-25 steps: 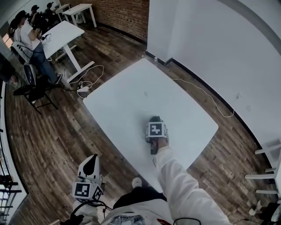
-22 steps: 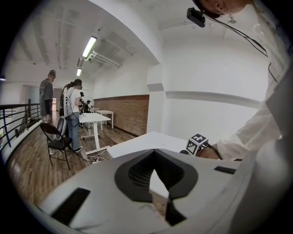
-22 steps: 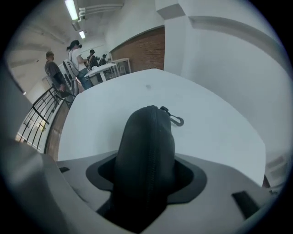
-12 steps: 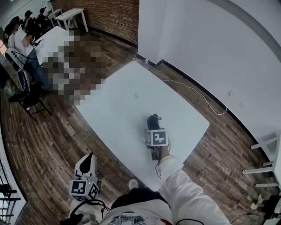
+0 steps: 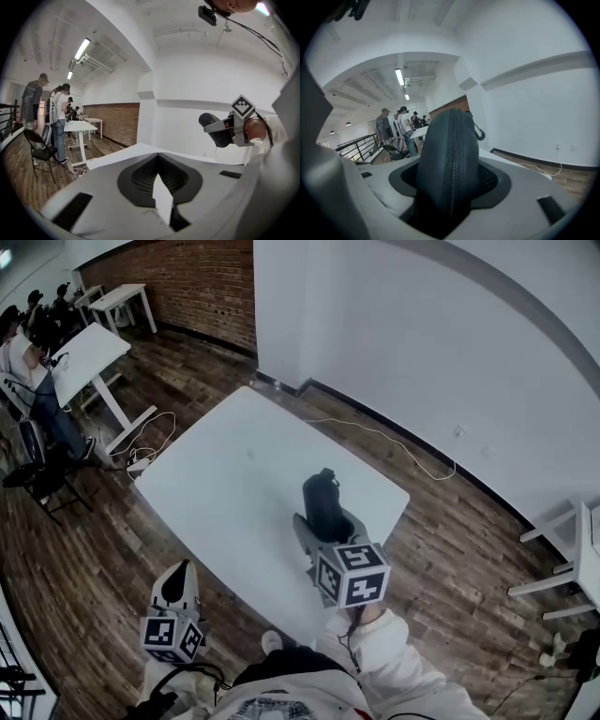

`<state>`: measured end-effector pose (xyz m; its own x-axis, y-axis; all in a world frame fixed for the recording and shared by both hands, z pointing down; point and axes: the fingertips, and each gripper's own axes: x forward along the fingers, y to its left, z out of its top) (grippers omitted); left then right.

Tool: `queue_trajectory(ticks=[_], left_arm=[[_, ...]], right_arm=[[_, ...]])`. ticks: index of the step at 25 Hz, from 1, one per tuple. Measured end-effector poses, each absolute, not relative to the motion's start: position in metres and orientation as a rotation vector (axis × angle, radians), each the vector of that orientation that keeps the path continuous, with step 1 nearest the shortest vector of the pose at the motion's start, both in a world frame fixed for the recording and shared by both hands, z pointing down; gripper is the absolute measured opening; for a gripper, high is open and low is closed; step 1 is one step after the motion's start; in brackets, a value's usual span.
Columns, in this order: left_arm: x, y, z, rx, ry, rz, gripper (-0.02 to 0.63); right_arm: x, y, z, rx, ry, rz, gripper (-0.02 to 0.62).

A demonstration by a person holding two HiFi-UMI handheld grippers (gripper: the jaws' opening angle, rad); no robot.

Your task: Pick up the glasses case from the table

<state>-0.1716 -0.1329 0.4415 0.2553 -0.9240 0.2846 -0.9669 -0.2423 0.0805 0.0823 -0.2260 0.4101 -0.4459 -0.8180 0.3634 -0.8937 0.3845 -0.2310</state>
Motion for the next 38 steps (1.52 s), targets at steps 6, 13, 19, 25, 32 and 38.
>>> queue_trajectory(ticks=[6,13,19,25,32,38], left_arm=[[-0.140,-0.144,0.412,2.382,-1.780,0.249,0.021],[-0.119,-0.147,0.391,2.427,-1.809,0.243,0.021],[-0.108,-0.145,0.386,2.440,-1.801,0.251,0.022],[-0.105,-0.143,0.384,2.452,-1.800,0.258,0.022],[-0.096,-0.154,0.383,2.462,-1.792,0.266,0.023],[-0.092,-0.153,0.382,2.472,-1.778,0.265,0.021]], right_arm=[[0.112,-0.195,0.382,1.590,-2.498,0.518,0.264],[0.132,-0.180,0.380,1.612,-2.519,0.552,0.263],[0.139,-0.173,0.376,1.613,-2.527,0.558,0.262],[0.139,-0.166,0.375,1.619,-2.536,0.551,0.261],[0.144,-0.172,0.372,1.624,-2.536,0.544,0.261],[0.146,-0.169,0.370,1.628,-2.534,0.538,0.261]])
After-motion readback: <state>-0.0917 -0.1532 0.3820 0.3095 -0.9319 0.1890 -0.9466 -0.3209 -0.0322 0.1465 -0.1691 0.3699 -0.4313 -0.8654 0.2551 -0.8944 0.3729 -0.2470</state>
